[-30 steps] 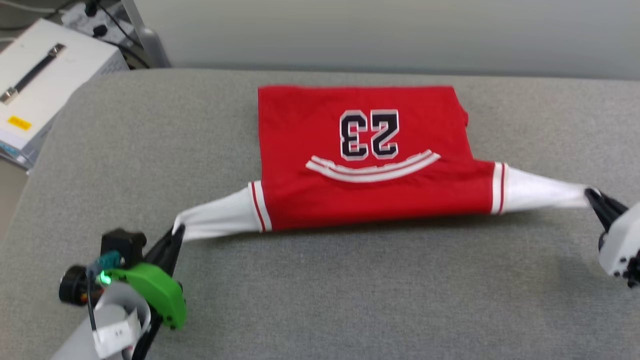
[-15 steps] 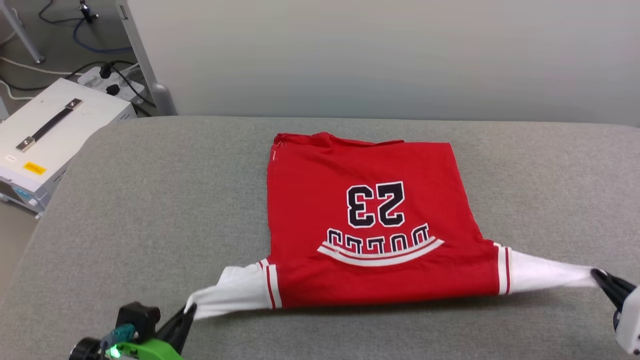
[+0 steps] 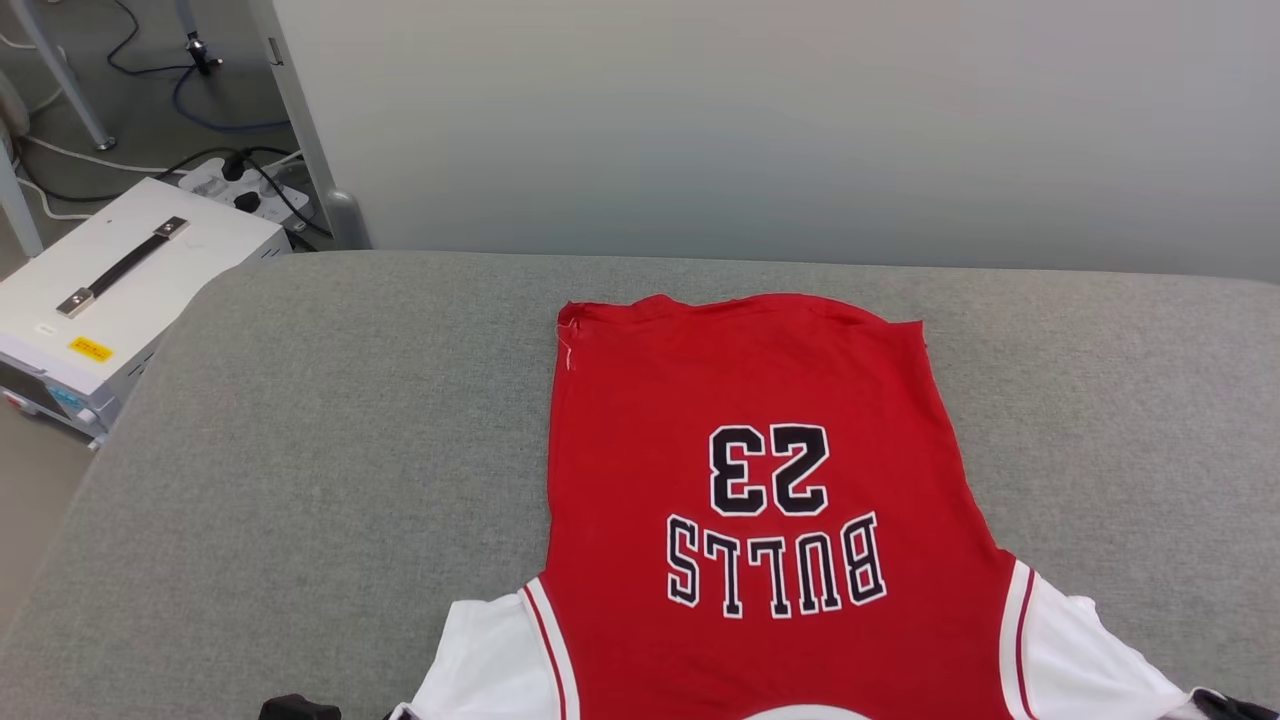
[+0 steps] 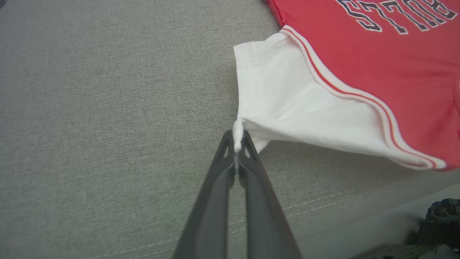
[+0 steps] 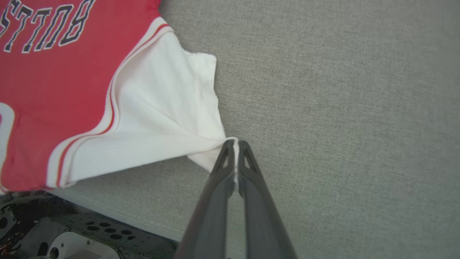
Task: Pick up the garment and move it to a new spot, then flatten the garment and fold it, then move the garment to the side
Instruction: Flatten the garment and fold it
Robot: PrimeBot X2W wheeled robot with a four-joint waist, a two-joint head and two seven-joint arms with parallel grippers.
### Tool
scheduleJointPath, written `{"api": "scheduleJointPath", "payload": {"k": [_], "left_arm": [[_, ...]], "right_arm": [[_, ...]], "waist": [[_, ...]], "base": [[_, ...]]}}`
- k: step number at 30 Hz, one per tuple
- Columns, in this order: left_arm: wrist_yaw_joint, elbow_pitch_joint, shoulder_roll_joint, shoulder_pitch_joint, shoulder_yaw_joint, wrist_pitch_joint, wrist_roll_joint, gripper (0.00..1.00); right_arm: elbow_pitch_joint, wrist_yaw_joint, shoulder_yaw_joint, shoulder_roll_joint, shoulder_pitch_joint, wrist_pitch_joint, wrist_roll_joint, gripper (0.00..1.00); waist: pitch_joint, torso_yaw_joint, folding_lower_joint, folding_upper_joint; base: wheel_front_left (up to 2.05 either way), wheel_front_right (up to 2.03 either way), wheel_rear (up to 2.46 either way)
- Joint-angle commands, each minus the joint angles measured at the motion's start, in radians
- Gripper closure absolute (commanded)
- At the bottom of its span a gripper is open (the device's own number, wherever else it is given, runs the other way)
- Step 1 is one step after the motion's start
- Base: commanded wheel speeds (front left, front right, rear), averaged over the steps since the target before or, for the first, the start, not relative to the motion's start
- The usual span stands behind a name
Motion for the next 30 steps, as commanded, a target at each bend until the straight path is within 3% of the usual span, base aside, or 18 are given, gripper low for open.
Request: {"api": "scheduleJointPath", "payload": {"k": [1,4,5,6,18,24,30], "left_arm": [[0.009,-0.003,0.008,0.011,-0.001,0.004,-0.003,1.00],[0.012,-0.006,0.007,0.005,0.002,0.005,-0.008,1.00],[0.013,-0.007,0.007,0.002,0.004,0.005,-0.010,1.00],[0.013,-0.009,0.008,-0.002,0.006,0.005,-0.011,1.00],[0.015,-0.185,0.026,-0.086,0.001,0.057,0.011,1.00],[0.020,-0.309,0.033,-0.143,-0.009,0.123,0.023,1.00],[0.027,-0.406,0.020,-0.196,-0.015,0.150,0.040,1.00]], "right_arm": [[-0.009,-0.002,0.002,-0.008,0.020,0.009,0.011,1.00],[-0.021,-0.002,-0.008,-0.011,0.029,0.018,0.025,1.00],[-0.025,-0.002,-0.015,-0.012,0.027,0.017,0.026,0.38],[-0.029,-0.002,-0.020,-0.014,0.024,0.018,0.027,0.00],[-0.200,-0.002,-0.146,-0.044,-0.106,0.157,0.068,0.00],[-0.234,-0.002,-0.230,-0.003,-0.274,0.306,0.020,0.00],[-0.174,-0.002,-0.263,0.066,-0.490,0.467,-0.085,0.00]], "waist": [[0.005,0.003,0.0001,0.0120],[0.013,0.007,0.0001,0.0120],[0.016,0.009,0.0001,0.0120],[0.018,0.011,0.0001,0.0120],[0.107,0.081,0.0001,0.0120],[0.227,0.154,0.0001,0.0120],[0.347,0.229,0.0001,0.0120]], "base": [[0.00,0.00,0.00],[0.00,0.00,0.00],[0.00,0.00,0.00],[0.00,0.00,0.00],[0.00,0.00,0.00],[0.00,0.00,0.00],[0.00,0.00,0.00]]}}
